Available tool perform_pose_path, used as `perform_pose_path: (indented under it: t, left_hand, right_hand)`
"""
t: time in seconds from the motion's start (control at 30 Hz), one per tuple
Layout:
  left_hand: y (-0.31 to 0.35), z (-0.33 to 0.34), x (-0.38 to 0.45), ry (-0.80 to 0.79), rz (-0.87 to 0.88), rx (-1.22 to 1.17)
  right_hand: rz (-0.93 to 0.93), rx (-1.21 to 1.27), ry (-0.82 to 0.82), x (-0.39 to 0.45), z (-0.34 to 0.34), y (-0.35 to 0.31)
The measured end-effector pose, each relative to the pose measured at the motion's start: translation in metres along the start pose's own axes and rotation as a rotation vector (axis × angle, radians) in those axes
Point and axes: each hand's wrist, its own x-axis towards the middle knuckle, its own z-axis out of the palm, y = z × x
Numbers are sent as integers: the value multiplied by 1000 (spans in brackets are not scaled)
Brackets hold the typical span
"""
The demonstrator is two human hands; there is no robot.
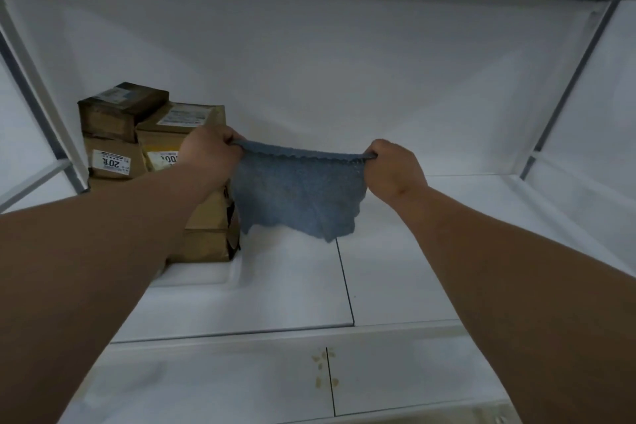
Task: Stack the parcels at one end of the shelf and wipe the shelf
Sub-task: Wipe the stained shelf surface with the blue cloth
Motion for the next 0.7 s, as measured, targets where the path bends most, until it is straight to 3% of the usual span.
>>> perform_pose_path:
  t: [0.03,0.07,0.13,0.17,0.23,0.3,0.33,0.47,0.57,0.7]
  left_hand:
    - [-6,5,-2,-69,24,14]
    - [-9,6,-9,-237,23,-33]
    - [-19,17,-23,-825,48,-27]
    - [-31,29,-26,-1019,121,-31]
    - [-41,42,-42,-1048,-211,49]
    - [-61,53,-58,-1059,-234,210]
    - [-69,56,-66,-1145,-276,312]
    - [-74,70,-83,-1289,-376,438]
    - [-74,72,-80,-1336,-393,488]
    - [-80,84,-68,-1206,-381,432]
  right_hand:
    - [9,-48,-50,0,0,4]
    - [19,-138,-135,-1,2,9]
    - [70,-366,-372,-9,12,19]
    - [87,-469,-474,-18,17,23]
    - [90,-582,-668,-36,25,34]
    - [133,-538,-827,-54,33,46]
    - [179,-505,-865,-62,38,50]
    - [175,-661,-1103,-72,61,63]
    - [192,-673,-1180,-67,70,69]
    - [112,-745,-1133,-57,82,76]
